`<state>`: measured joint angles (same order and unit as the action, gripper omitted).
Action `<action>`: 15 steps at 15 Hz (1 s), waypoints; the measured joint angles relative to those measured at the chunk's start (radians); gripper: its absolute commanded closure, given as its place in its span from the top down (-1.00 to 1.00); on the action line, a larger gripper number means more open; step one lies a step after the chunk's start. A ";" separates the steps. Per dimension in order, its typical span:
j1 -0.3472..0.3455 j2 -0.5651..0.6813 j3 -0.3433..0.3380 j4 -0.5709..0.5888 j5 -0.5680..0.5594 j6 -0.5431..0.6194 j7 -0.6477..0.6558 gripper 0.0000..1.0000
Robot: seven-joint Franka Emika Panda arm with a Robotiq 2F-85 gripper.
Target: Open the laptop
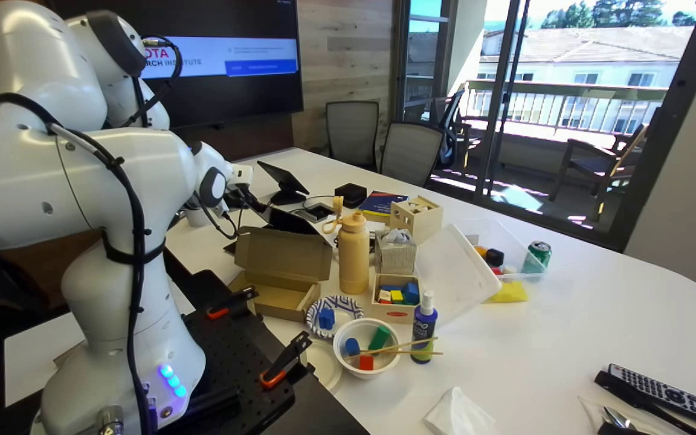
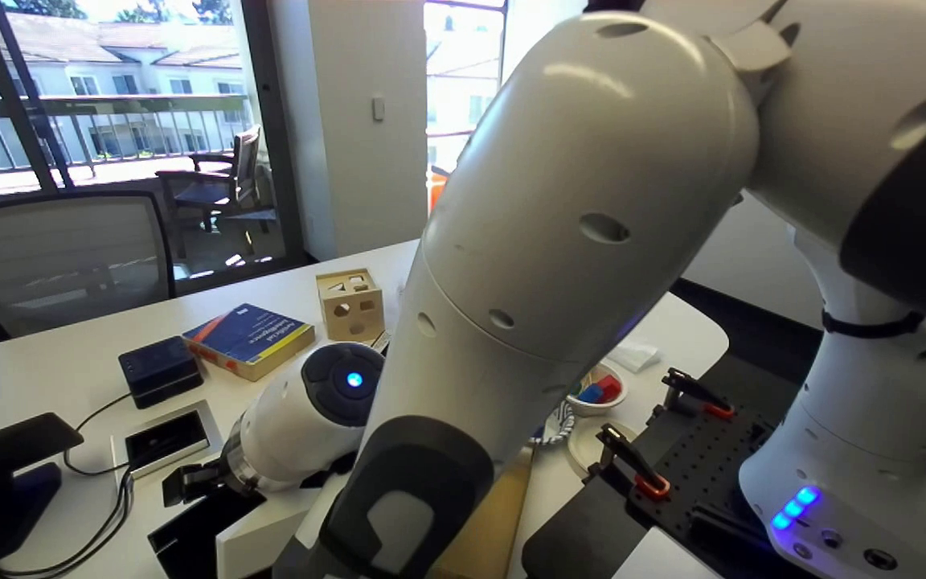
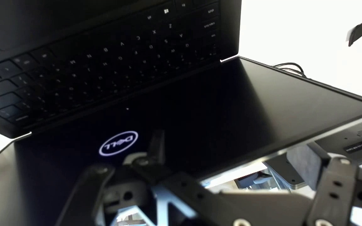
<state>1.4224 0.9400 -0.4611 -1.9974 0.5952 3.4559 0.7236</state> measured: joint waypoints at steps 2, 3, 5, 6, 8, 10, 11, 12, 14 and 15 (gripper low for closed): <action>-0.038 -0.001 0.023 0.025 0.000 0.000 -0.041 1.00; -0.057 -0.002 0.036 0.036 0.000 0.000 -0.056 1.00; -0.091 -0.005 0.054 0.051 0.000 0.000 -0.086 1.00; -0.105 -0.006 0.061 0.058 0.000 0.000 -0.099 1.00; -0.128 -0.006 0.070 0.071 0.000 -0.001 -0.122 1.00; -0.145 -0.007 0.078 0.079 0.000 -0.001 -0.139 1.00; -0.150 -0.007 0.079 0.082 0.001 -0.001 -0.148 1.00; -0.153 -0.007 0.079 0.084 0.001 -0.002 -0.152 1.00; -0.158 -0.007 0.080 0.087 0.002 -0.003 -0.167 1.00; -0.159 -0.007 0.079 0.088 0.003 -0.003 -0.174 1.00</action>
<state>1.2633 0.9327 -0.3824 -1.9095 0.5984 3.4532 0.5497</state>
